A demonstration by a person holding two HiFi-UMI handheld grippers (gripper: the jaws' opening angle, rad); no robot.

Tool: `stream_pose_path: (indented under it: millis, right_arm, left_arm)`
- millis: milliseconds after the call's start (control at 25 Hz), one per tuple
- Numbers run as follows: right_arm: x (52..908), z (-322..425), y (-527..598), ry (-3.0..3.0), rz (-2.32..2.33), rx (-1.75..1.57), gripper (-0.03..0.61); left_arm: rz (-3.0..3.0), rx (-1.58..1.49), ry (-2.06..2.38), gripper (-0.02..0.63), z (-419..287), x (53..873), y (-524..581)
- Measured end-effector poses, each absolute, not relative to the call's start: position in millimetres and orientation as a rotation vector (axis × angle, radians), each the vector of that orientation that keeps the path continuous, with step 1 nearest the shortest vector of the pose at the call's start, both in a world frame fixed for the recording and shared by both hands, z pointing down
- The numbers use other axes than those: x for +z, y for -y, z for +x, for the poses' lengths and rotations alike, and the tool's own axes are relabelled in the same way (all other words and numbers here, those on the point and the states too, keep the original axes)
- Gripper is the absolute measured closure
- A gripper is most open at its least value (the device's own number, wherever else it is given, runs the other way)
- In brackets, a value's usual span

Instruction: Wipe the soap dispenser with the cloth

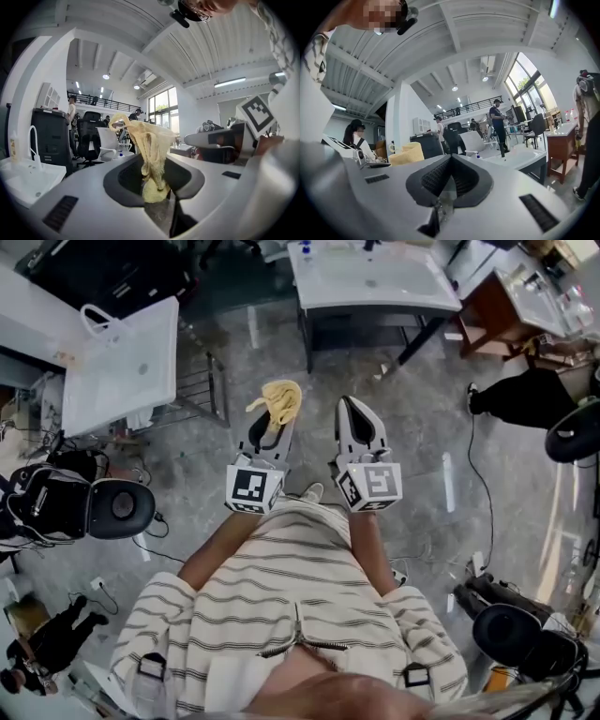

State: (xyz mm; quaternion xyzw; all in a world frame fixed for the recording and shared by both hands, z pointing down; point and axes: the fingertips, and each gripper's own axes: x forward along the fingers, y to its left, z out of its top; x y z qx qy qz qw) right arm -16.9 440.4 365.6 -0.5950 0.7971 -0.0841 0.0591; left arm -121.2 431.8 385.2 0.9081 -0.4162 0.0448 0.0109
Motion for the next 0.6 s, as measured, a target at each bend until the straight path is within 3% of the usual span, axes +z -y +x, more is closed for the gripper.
stream_pose_path:
  millis: [600]
  right_arm:
    - [373.6, 10.9, -416.8, -2.478, -1.759, -0.217, 0.578]
  left_arm:
    - [2.827, 0.155, 1.275, 0.505, -77.3, 399.4, -404.3]
